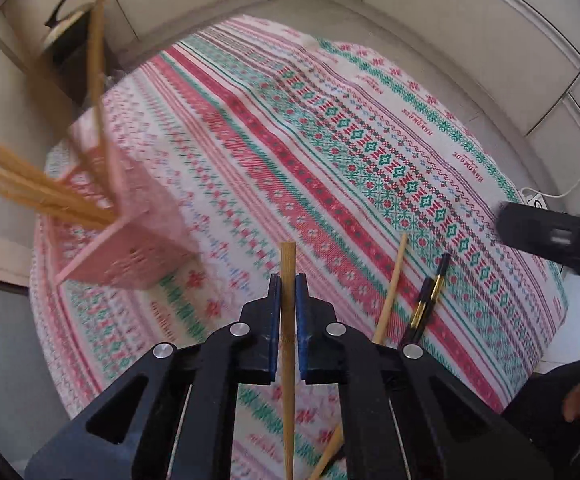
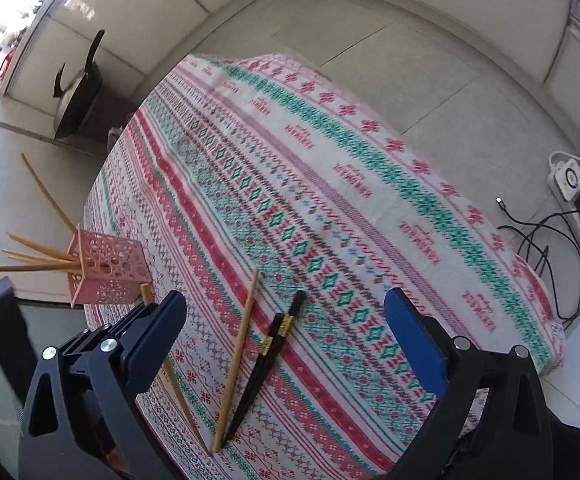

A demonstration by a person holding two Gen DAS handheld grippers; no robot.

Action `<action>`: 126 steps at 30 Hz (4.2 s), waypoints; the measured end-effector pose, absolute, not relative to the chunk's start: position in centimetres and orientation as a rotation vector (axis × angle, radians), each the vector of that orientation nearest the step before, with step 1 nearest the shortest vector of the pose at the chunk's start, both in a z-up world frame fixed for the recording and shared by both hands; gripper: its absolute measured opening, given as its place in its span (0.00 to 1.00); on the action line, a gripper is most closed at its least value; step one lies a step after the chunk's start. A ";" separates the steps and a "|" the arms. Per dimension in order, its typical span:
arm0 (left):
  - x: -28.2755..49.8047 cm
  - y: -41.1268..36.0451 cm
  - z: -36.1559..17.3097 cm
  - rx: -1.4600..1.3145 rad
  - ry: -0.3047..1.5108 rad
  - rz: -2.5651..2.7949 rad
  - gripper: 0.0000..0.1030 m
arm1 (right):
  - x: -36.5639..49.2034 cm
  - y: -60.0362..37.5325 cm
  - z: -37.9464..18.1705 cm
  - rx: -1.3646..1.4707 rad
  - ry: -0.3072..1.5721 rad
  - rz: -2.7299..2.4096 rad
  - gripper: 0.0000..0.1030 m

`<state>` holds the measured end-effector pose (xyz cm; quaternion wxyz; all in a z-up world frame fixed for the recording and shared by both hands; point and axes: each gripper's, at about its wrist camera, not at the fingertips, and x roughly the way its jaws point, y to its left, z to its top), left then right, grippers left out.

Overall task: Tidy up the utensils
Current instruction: 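Grasp a bamboo chopstick with the right gripper while the left gripper lifts its chopstick, then carry both held chopsticks upright over the pink mesh cup, then lower both chopsticks into the pink cup and open both grippers, then withdraw both grippers toward the black gold-tipped chopsticks on the cloth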

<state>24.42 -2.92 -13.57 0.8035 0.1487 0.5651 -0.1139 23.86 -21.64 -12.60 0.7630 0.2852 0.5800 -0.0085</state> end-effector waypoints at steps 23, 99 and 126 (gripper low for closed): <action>19.0 5.0 -7.4 0.181 1.086 -0.088 0.06 | 27.2 -11.2 -18.0 0.293 1.307 0.020 0.10; 20.9 14.8 7.7 -0.243 0.630 0.043 0.26 | 30.1 -7.6 7.4 0.429 0.622 0.352 0.09; 20.0 11.8 6.6 -0.145 0.638 0.038 0.56 | 26.0 -7.0 6.1 0.166 0.628 0.253 0.55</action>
